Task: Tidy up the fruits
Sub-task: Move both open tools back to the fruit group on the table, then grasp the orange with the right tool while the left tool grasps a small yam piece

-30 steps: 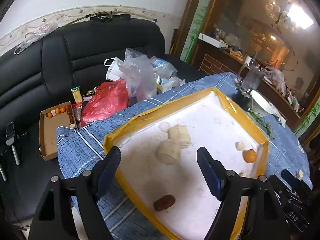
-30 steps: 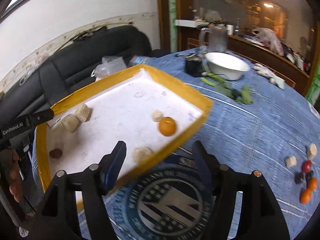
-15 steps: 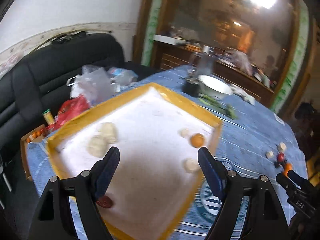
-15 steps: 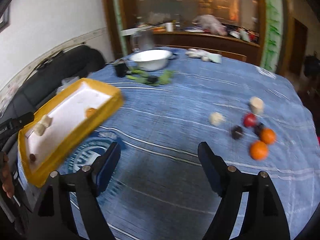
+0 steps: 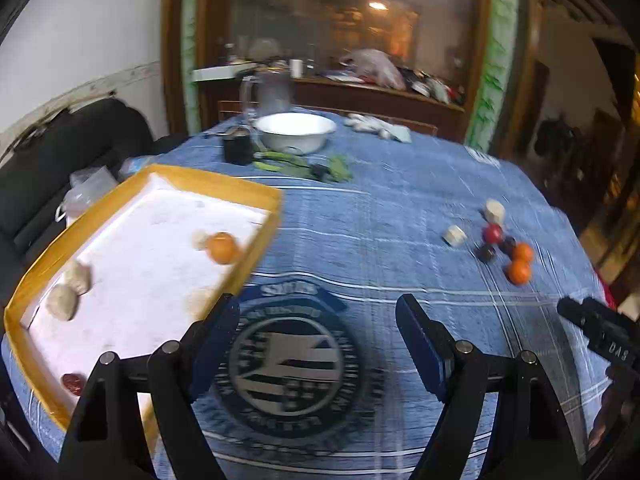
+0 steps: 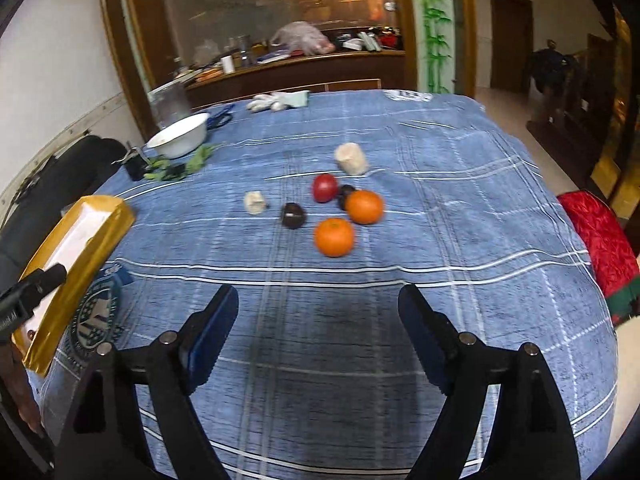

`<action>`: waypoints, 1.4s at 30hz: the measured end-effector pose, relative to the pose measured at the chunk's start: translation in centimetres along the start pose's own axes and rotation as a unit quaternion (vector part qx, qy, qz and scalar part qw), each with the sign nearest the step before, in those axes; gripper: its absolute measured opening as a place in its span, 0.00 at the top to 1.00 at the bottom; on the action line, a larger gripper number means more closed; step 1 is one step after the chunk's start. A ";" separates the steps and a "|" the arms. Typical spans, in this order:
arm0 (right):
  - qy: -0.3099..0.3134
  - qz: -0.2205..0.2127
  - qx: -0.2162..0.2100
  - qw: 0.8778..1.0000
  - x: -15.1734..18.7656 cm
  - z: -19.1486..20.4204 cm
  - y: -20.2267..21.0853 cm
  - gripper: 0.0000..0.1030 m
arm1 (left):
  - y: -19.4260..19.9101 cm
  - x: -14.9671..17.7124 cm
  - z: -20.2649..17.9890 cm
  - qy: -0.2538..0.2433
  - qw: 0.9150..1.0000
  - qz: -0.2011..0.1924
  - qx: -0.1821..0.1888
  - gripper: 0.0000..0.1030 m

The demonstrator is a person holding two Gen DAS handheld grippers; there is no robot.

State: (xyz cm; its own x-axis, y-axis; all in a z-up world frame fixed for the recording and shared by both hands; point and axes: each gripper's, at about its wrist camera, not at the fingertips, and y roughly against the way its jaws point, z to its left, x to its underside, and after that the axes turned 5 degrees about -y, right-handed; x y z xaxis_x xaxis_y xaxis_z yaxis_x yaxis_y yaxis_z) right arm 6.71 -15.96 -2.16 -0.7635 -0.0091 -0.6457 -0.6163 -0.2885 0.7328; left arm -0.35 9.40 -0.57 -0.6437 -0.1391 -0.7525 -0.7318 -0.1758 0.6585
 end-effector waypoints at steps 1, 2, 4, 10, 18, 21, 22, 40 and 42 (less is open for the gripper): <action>-0.003 0.000 0.003 1.000 0.0 -0.4 0.0 0.20 | -0.1 0.1 -0.9 -0.012 1.000 0.002 0.004 0.22; -0.005 0.001 0.005 1.000 0.1 -0.7 -0.1 0.20 | -0.2 0.1 -1.4 -0.019 1.000 0.002 0.007 0.22; -0.009 0.004 0.009 1.000 0.0 -1.2 -0.4 0.20 | -0.4 0.2 -2.7 -0.041 0.999 0.005 0.010 0.22; -0.022 0.018 0.010 1.000 -0.5 -2.0 -2.0 0.20 | -1.0 0.5 -5.0 -0.081 0.996 0.014 0.015 0.22; -0.018 0.049 0.010 0.999 -2.2 -1.5 -6.1 0.20 | -2.5 0.3 -6.7 -0.104 0.994 0.027 0.014 0.22; -0.003 0.051 0.018 0.999 -2.8 -1.0 -7.3 0.27 | -3.2 -0.1 -6.9 -0.102 0.994 0.029 0.015 0.22; 0.000 0.055 0.019 0.998 -3.0 -0.8 -7.8 0.31 | -3.5 -0.2 -7.0 -0.101 0.994 0.031 0.015 0.22; -0.008 0.056 0.003 0.998 -3.6 -1.8 -9.8 0.65 | -14.9 -5.1 -12.9 -0.131 0.986 0.079 0.067 0.22; -0.010 0.057 -0.002 0.998 -3.7 -1.9 -9.8 0.65 | -15.8 -5.6 -13.5 -0.129 0.985 0.088 0.075 0.23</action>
State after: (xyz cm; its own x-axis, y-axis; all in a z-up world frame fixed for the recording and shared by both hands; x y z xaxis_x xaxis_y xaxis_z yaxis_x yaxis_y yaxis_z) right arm 15.95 -14.93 -7.41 -0.8320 -0.0234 -0.5542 -0.5246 -0.2914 0.7999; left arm 17.89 -0.17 -6.90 -0.7846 0.1018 -0.6116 -0.6163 -0.0216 0.7872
